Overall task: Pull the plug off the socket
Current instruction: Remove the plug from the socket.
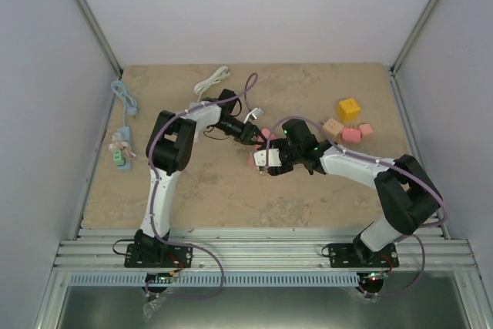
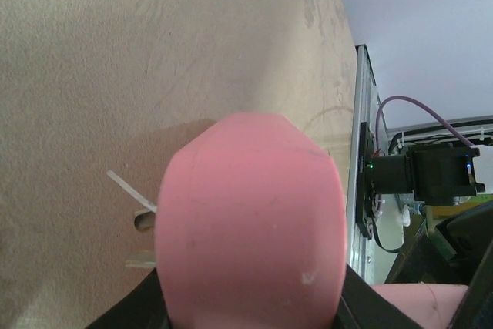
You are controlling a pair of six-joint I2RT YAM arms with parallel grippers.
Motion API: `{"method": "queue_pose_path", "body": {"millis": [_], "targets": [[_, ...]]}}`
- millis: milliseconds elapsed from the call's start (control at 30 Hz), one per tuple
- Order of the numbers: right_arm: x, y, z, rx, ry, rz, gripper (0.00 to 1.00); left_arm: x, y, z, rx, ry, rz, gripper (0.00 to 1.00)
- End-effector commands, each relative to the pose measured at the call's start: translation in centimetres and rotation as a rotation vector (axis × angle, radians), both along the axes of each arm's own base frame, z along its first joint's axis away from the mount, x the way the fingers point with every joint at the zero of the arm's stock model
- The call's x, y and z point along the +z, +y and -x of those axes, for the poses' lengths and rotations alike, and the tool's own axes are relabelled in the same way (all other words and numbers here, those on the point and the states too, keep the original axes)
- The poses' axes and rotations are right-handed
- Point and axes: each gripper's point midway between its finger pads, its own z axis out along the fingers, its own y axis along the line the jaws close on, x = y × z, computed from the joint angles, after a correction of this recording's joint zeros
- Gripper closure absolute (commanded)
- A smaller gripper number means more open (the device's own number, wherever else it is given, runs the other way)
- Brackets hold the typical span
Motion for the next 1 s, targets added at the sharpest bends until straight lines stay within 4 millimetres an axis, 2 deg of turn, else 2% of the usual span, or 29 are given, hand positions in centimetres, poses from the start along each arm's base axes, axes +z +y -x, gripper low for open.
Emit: {"method": "queue_pose_path", "body": {"millis": [0, 267, 433, 667, 967], "targets": [[2.3, -0.7, -2.2, -0.07, -0.002, -0.062, 0.85, -5.0, 2.2, -0.3, 0.034, 0.008, -0.178, 1.0], [0.8, -1.2, 0.7, 0.082, -0.065, 0.016, 0.84, -5.0, 2.2, -0.3, 0.034, 0.009, -0.177, 1.0], [0.3, -1.2, 1.4, 0.11, -0.053, 0.021, 0.83, -5.0, 2.2, -0.3, 0.034, 0.011, -0.176, 1.0], [0.2, -0.5, 0.9, 0.073, 0.013, -0.004, 0.84, -4.9, 2.2, -0.3, 0.033, 0.01, -0.175, 1.0], [1.7, -1.0, -0.6, 0.011, 0.047, -0.061, 0.85, -4.9, 2.3, -0.3, 0.034, 0.012, -0.169, 1.0]]}}
